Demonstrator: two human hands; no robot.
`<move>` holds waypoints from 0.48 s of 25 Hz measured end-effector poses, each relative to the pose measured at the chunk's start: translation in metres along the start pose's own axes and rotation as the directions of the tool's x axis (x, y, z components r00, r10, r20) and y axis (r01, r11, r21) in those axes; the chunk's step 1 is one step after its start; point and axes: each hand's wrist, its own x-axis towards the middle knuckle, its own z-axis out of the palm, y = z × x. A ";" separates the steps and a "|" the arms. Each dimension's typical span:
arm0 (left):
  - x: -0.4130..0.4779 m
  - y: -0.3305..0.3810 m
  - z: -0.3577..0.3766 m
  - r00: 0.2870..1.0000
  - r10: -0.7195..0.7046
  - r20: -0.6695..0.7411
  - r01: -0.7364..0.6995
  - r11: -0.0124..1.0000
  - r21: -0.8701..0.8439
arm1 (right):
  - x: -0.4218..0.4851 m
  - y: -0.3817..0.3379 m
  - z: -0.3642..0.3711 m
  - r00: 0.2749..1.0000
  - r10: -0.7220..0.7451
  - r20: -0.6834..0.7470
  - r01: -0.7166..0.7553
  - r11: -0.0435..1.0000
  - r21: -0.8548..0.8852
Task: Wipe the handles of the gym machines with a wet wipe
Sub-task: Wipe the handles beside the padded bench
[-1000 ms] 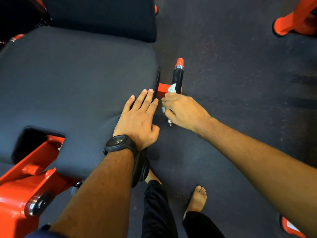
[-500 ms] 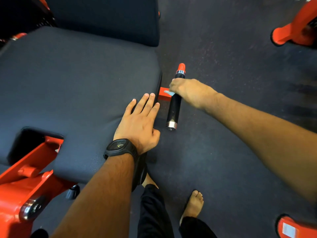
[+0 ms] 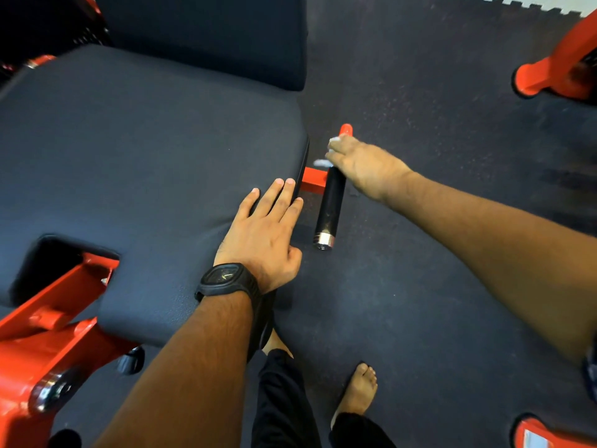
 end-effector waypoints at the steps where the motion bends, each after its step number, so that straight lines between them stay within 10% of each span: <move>1: 0.000 0.000 -0.001 1.000 -0.004 0.004 0.004 1.000 0.000 | -0.002 -0.005 0.002 0.999 -0.037 0.012 0.038 0.999 -0.023; 6: -0.001 0.000 -0.001 1.000 -0.002 0.013 0.002 1.000 0.000 | -0.021 -0.030 0.007 0.933 0.350 -0.081 -0.300 0.883 0.362; 9: -0.001 0.001 -0.002 1.000 -0.005 0.001 0.005 1.000 0.009 | -0.020 -0.082 0.019 0.718 0.670 -0.191 -0.418 0.633 0.651; 12: 0.001 0.001 -0.002 1.000 -0.005 0.005 0.005 1.000 -0.002 | 0.007 -0.067 0.010 0.520 0.854 -0.010 -0.512 0.322 0.796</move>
